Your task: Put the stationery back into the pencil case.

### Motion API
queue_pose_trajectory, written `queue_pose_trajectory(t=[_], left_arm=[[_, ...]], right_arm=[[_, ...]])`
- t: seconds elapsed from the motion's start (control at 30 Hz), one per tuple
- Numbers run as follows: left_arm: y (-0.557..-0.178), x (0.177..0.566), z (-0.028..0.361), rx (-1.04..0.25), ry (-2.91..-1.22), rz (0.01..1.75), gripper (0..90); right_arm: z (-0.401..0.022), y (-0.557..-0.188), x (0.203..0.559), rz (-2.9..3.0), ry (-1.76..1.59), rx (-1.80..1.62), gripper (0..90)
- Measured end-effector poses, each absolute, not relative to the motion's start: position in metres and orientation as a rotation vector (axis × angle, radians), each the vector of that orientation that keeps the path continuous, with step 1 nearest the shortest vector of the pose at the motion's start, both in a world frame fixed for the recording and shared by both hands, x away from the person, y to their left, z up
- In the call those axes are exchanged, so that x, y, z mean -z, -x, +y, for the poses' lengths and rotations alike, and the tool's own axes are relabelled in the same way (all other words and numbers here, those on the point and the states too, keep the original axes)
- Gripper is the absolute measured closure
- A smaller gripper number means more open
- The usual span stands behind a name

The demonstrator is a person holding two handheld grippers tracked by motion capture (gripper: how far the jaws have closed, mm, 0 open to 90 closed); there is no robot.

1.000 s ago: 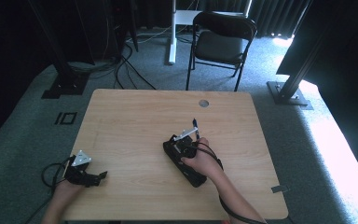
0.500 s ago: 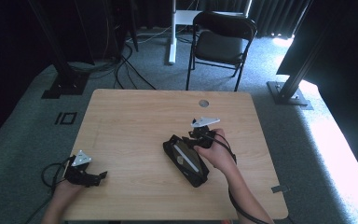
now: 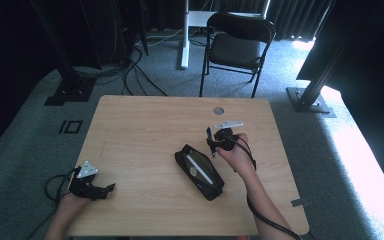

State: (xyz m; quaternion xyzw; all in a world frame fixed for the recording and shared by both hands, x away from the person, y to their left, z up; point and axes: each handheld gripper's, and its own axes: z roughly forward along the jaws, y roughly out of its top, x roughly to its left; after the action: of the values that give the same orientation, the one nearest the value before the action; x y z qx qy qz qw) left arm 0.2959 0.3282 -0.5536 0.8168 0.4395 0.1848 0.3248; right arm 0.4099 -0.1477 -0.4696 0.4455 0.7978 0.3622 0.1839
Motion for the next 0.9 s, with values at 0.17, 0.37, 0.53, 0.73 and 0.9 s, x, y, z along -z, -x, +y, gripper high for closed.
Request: queue_pose_trajectory(t=[0.17, 0.37, 0.53, 0.73, 0.9], left_arm=[[-0.296, 0.554, 0.328, -0.485, -2.142, 1.152, 2.1], [-0.296, 0.554, 0.328, -0.484, -2.142, 1.152, 2.1], [-0.296, 0.554, 0.328, -0.485, -2.142, 1.152, 2.2], [-0.296, 0.554, 0.328, -0.484, -2.142, 1.152, 2.1], [-0.296, 0.554, 0.328, -0.485, -2.141, 1.153, 2.1]], right_arm=[[-0.152, -0.423, 0.483, 2.224, -1.307, -1.03, 61.0], [-0.156, -0.44, 0.497, 2.195, -1.357, -1.041, 60.8], [-0.155, -0.452, 0.51, 2.201, -1.374, -1.03, 60.0], [-0.152, -0.462, 0.523, 2.196, -1.405, -0.997, 59.0], [-0.148, -0.468, 0.532, 2.204, -1.416, -0.957, 59.8]])
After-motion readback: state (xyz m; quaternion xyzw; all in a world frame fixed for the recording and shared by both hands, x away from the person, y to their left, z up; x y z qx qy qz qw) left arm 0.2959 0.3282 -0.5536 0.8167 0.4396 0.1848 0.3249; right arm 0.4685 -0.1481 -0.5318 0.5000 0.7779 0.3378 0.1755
